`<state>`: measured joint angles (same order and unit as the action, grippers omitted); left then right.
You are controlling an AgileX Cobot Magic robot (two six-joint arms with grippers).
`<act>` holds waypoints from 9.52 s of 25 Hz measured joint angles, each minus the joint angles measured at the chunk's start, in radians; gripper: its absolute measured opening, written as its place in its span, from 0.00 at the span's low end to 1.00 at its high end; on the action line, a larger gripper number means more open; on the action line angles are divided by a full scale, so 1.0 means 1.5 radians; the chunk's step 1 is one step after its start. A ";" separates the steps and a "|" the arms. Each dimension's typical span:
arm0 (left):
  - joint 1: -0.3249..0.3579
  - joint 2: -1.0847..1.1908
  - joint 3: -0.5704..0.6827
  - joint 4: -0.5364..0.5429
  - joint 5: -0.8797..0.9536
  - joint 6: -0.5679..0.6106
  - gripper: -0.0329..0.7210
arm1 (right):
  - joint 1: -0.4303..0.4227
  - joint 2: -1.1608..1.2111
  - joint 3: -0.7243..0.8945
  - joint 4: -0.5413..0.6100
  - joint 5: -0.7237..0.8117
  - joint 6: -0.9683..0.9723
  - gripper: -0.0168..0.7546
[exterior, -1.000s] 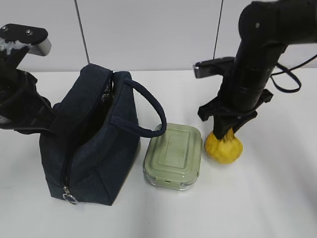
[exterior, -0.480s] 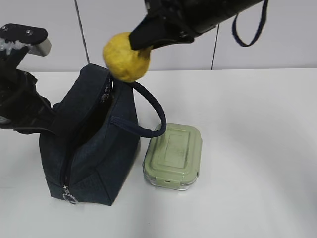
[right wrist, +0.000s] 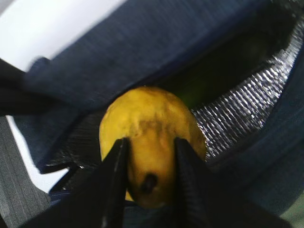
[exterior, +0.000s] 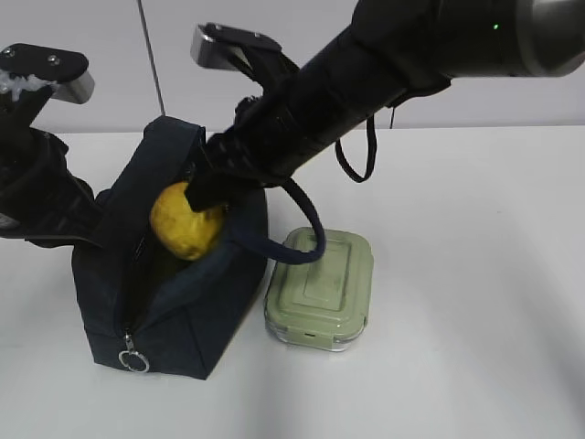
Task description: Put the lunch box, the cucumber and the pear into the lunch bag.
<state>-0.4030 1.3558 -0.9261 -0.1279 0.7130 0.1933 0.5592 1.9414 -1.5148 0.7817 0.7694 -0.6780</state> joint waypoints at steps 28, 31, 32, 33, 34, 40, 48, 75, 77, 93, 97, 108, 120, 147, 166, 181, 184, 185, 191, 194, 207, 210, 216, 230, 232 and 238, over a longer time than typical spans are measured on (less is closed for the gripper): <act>0.000 0.000 0.000 0.002 0.004 0.000 0.02 | -0.262 -0.132 0.395 0.377 -0.060 -0.126 0.65; 0.000 0.000 0.000 0.002 0.004 0.000 0.02 | -0.270 -0.089 0.400 0.404 -0.036 -0.154 0.71; 0.000 0.000 0.000 0.002 0.004 0.000 0.02 | -0.270 -0.074 0.400 0.413 -0.027 -0.163 0.73; 0.000 0.000 0.000 0.002 0.004 0.000 0.02 | -0.270 -0.062 0.400 0.422 -0.018 -0.171 0.76; 0.000 0.000 0.000 0.002 0.004 0.000 0.02 | -0.270 -0.047 0.400 0.433 -0.011 -0.175 0.77; 0.000 0.000 0.000 0.002 0.004 0.000 0.02 | -0.270 0.015 0.400 0.496 0.006 -0.225 0.78; 0.000 0.000 0.000 0.002 0.004 0.000 0.02 | -0.270 0.070 0.400 0.554 0.061 -0.283 0.70; 0.000 0.000 0.000 0.003 0.008 0.000 0.02 | -0.369 -0.209 0.316 0.444 0.105 -0.220 0.46; 0.000 0.000 0.000 0.003 0.008 0.000 0.02 | -0.343 -0.210 0.274 0.444 0.112 -0.201 0.46; 0.000 0.000 0.000 0.003 0.009 0.000 0.02 | -0.112 -0.050 0.077 0.438 -0.030 -0.122 0.46; 0.000 0.000 0.000 0.003 0.009 0.000 0.02 | -0.112 -0.031 0.073 0.349 -0.033 -0.071 0.46; 0.000 0.000 0.000 0.003 0.007 0.000 0.02 | -0.070 -0.027 0.066 0.041 0.009 0.151 0.46; 0.000 0.000 0.000 0.000 0.006 0.000 0.02 | 0.014 0.082 -0.078 -0.040 0.028 0.228 0.45; 0.000 0.000 0.000 -0.003 0.006 0.000 0.02 | 0.017 0.120 -0.368 -0.339 0.312 0.395 0.59; 0.000 0.033 -0.053 0.000 0.030 0.000 0.02 | 0.010 0.101 -0.308 -0.383 0.259 0.398 0.04; -0.088 0.191 -0.227 -0.008 0.066 0.003 0.02 | -0.085 -0.213 0.221 -0.266 -0.055 0.327 0.04; -0.094 0.198 -0.235 -0.027 0.064 0.004 0.03 | -0.085 -0.227 0.238 -0.256 -0.074 0.308 0.04; -0.094 0.198 -0.235 -0.029 0.065 0.004 0.06 | -0.085 -0.227 0.239 -0.254 -0.079 0.299 0.05; -0.094 0.197 -0.237 -0.032 0.071 0.004 0.45 | -0.085 -0.241 0.240 -0.207 -0.107 0.219 0.55; -0.094 0.171 -0.213 -0.035 0.033 0.004 0.53 | -0.085 -0.268 0.240 -0.197 -0.120 0.198 0.69; -0.094 -0.157 0.153 -0.045 -0.329 0.048 0.55 | 0.198 -0.450 0.517 -0.162 -0.539 0.153 0.65; -0.094 -0.203 0.212 -0.042 -0.353 0.050 0.55 | 0.294 -0.439 0.583 -0.141 -0.651 0.153 0.62; -0.094 -0.264 0.271 -0.034 -0.359 0.050 0.54 | 0.360 -0.320 0.605 -0.127 -0.728 0.164 0.53; -0.094 -0.308 0.292 -0.032 -0.325 0.050 0.49 | 0.361 -0.052 0.580 -0.108 -0.910 0.261 0.51; -0.094 -0.308 0.292 -0.033 -0.325 0.050 0.49 | 0.361 -0.028 0.572 -0.100 -0.933 0.264 0.50; -0.094 -0.308 0.292 -0.047 -0.325 0.050 0.48 | 0.361 0.004 0.541 -0.083 -0.954 0.267 0.49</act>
<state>-0.5444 0.8942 -0.4879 -0.1980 0.2258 0.2690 1.1008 1.9472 -0.7038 0.6578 -0.6614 -0.2778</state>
